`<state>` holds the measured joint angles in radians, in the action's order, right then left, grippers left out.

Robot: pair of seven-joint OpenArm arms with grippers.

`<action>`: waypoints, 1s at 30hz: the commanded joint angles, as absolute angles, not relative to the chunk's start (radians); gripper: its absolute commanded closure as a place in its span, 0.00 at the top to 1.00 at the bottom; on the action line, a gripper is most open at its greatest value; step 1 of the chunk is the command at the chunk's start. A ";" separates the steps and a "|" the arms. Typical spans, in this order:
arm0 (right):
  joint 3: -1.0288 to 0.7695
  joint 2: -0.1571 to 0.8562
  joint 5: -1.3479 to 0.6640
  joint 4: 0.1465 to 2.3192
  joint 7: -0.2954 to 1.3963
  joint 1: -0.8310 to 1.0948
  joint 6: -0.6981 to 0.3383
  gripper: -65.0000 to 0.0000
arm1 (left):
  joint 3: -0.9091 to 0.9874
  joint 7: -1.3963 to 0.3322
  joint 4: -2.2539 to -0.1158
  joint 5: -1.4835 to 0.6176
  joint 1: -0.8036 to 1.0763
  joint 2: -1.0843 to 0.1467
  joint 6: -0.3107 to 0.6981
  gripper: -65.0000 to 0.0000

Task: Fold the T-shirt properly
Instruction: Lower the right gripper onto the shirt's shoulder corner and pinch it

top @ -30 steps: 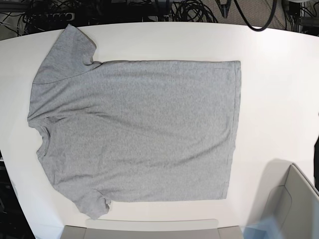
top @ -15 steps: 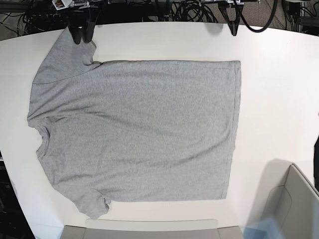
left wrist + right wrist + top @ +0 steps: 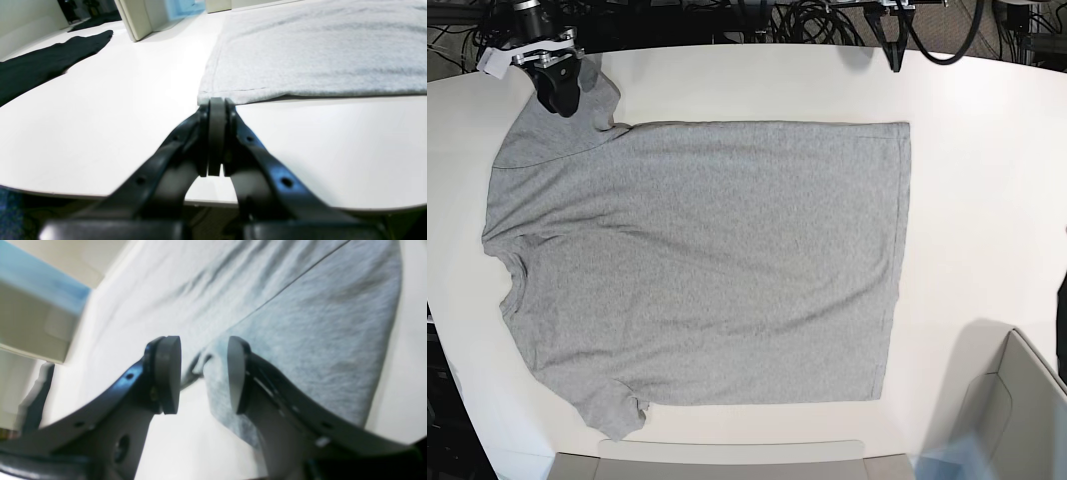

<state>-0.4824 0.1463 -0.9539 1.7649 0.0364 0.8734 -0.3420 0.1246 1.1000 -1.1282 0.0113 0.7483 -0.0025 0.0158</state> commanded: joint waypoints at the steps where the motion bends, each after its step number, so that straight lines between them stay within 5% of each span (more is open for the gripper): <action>1: -0.524 0.156 -1.006 1.756 0.074 0.877 -0.377 0.36 | 0.124 1.129 -1.138 0.008 0.762 -0.002 0.012 0.11; 18: -0.618 0.151 -1.049 1.438 0.179 0.809 -0.389 0.36 | 0.124 1.061 -1.141 0.008 0.753 -0.002 0.012 0.11; 30: -0.539 0.150 -1.044 1.446 0.245 0.776 -0.389 0.36 | 0.124 1.061 -1.141 0.008 0.748 -0.002 0.012 0.11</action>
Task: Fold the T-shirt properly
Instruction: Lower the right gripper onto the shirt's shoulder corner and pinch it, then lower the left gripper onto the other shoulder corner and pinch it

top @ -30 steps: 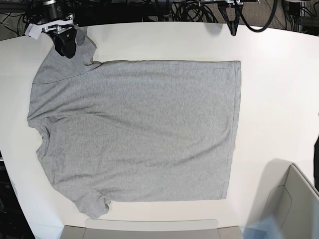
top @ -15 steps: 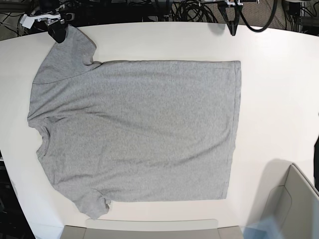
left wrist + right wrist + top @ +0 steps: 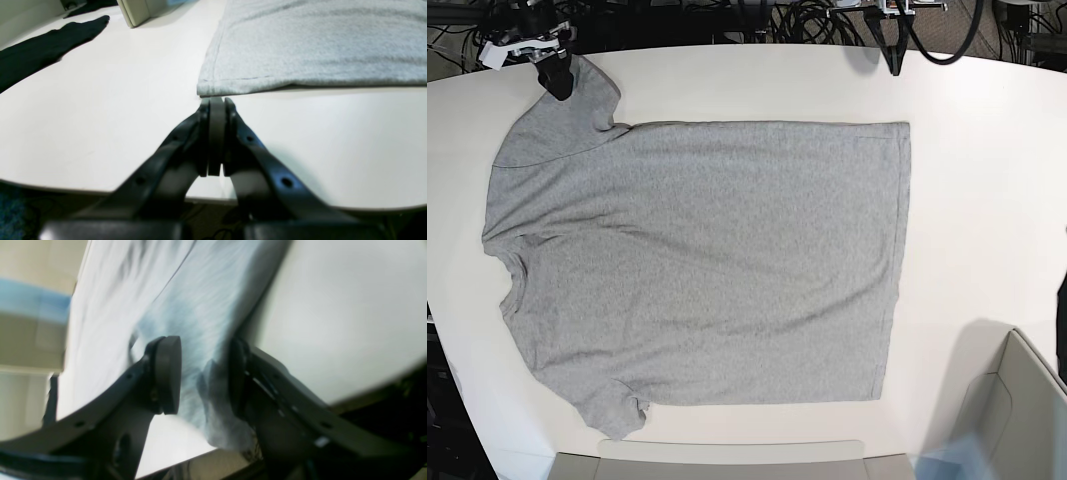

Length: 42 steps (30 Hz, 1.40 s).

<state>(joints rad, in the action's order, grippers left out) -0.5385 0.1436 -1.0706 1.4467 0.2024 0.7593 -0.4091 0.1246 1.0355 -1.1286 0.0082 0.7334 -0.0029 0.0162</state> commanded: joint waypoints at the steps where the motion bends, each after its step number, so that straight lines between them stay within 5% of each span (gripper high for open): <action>1: -0.532 0.148 -1.044 1.454 0.259 0.769 -0.389 0.36 | 0.124 1.061 -1.141 0.008 0.748 -0.002 0.012 0.11; 10: -0.539 0.154 -1.044 1.457 0.265 0.768 -0.389 0.36 | 0.124 1.026 -1.182 0.001 0.750 -0.002 0.010 0.19; 14: -0.539 0.156 -1.043 1.457 0.265 0.768 -0.389 0.36 | 0.122 0.773 -1.402 -0.030 0.757 -0.002 0.010 0.34; 21: -0.539 0.156 -1.043 1.457 0.265 0.771 -0.389 0.36 | 0.116 0.105 -1.750 -0.522 0.748 -0.090 0.145 0.35; 24: -0.539 0.156 -1.043 1.457 0.265 0.771 -0.389 0.36 | 0.219 -0.163 -1.765 -0.716 0.680 -0.122 0.148 0.35; 31: -0.539 0.157 -1.043 1.457 0.268 0.785 -0.389 0.36 | 0.331 -0.555 -1.768 -0.751 0.590 -0.165 0.156 0.38; 42: -0.539 0.173 -0.984 1.457 0.271 0.780 -0.389 0.36 | 0.364 -0.714 -1.764 -0.901 0.553 -0.214 0.156 0.46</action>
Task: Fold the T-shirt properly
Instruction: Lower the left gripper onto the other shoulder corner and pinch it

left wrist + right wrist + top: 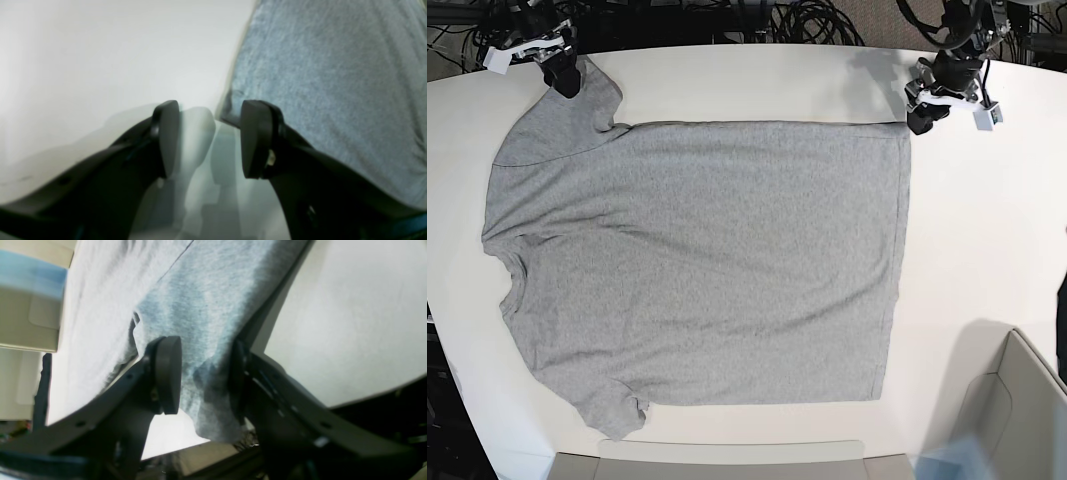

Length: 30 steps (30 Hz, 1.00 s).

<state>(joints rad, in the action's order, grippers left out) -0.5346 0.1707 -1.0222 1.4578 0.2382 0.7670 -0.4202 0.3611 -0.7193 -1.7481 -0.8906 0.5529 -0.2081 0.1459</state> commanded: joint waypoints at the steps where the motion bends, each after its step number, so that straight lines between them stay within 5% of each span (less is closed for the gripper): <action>1: -0.539 0.170 -0.966 1.457 0.271 0.779 -0.389 0.36 | 0.366 -0.725 -1.764 -0.900 0.538 -0.214 0.156 0.46; 11: -0.538 0.156 -0.954 1.457 0.271 0.777 -0.389 0.36 | 0.354 -0.762 -1.643 -0.897 0.473 -0.223 0.156 0.46; 24: -0.539 0.162 -0.954 1.458 0.271 0.777 -0.389 0.36 | 0.107 -0.774 -1.606 -0.895 0.444 -0.266 0.150 0.46; 26: -0.539 0.163 -0.952 1.468 0.271 0.777 -0.389 0.29 | 0.107 -0.774 -1.581 -0.895 0.443 -0.266 0.150 0.40; 30: -0.539 0.182 -0.951 1.523 0.271 0.783 -0.389 0.02 | 0.111 -0.777 -1.514 -0.895 0.417 -0.266 0.148 0.04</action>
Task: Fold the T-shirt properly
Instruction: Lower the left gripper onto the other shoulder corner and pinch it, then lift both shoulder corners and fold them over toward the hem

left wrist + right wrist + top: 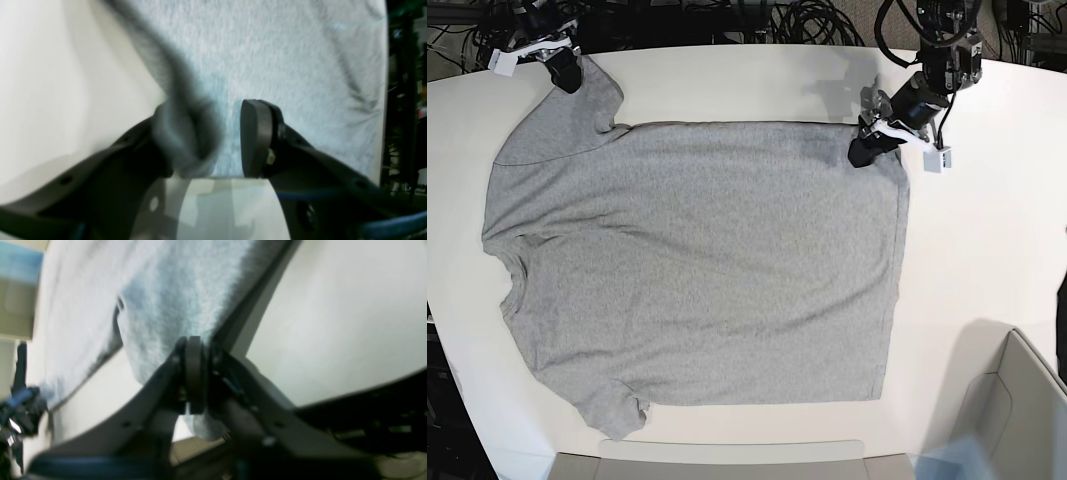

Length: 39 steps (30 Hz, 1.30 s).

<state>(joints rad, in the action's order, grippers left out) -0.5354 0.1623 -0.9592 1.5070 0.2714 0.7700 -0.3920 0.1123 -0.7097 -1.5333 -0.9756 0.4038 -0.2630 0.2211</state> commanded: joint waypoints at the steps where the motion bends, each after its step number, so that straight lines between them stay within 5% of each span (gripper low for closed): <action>1: -0.539 0.205 -0.951 1.537 0.271 0.788 -0.389 0.00 | 0.111 -0.779 -1.500 -0.895 0.407 -0.266 0.147 0.00; 26: -0.639 0.214 -0.952 1.621 0.265 0.842 -0.394 0.00 | 0.133 -0.753 -1.555 -0.900 0.475 -0.266 0.150 0.00; 31: -0.751 0.140 -0.952 1.664 0.271 0.855 -0.575 0.00 | 0.156 -0.708 -1.650 -0.898 0.561 -0.265 0.153 0.00; 39: -0.837 0.133 -0.952 1.664 0.272 0.857 -0.590 0.00 | 0.200 -0.708 -1.750 -0.898 0.665 -0.263 0.153 0.00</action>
